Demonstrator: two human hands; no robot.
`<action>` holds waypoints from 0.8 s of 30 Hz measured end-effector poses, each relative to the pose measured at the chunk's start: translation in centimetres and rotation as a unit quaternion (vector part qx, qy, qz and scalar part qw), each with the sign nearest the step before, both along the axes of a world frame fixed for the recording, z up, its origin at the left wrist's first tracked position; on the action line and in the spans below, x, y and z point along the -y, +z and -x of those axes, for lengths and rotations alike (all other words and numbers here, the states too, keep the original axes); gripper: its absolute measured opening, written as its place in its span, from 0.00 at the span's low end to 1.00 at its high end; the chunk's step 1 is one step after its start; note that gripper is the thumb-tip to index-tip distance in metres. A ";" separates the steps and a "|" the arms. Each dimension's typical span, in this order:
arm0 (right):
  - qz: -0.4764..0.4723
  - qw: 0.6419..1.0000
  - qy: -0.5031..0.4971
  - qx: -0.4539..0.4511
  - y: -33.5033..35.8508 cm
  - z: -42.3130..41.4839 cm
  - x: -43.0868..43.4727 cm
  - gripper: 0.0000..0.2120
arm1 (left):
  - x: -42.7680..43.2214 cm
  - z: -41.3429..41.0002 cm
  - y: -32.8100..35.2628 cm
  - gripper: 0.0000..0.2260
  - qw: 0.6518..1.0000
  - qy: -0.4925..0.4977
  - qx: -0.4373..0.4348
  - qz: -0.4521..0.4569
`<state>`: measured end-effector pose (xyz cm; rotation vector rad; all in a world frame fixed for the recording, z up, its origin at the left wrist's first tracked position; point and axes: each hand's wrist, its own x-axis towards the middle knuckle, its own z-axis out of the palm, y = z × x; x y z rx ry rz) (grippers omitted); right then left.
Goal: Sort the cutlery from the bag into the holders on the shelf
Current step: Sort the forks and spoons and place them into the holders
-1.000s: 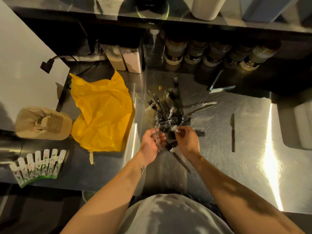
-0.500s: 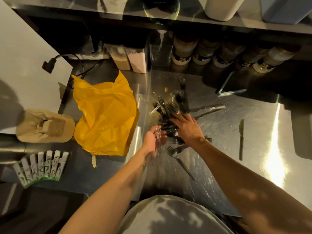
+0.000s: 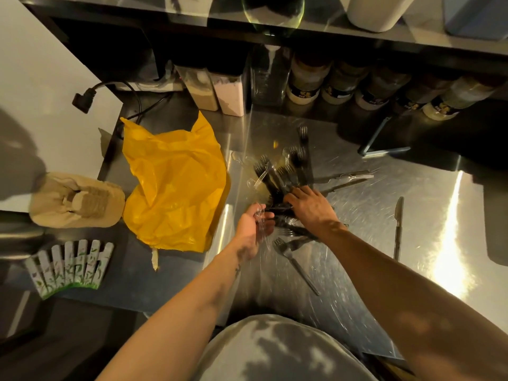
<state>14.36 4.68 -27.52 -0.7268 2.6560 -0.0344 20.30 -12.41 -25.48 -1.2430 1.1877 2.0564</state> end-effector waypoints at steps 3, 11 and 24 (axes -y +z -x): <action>0.023 1.000 -0.016 -0.003 0.0 -0.3 -0.1 0.22 | 0.1 -0.2 0.1 0.10 1.000 -0.001 0.000 0.005; 0.274 0.909 -0.303 0.083 1.6 -2.2 0.1 0.13 | -0.2 -0.2 0.3 0.13 1.000 0.006 0.009 -0.005; 0.394 0.832 -0.355 0.163 2.1 -8.3 5.3 0.12 | -0.2 -1.7 0.3 0.05 0.999 0.049 0.005 0.018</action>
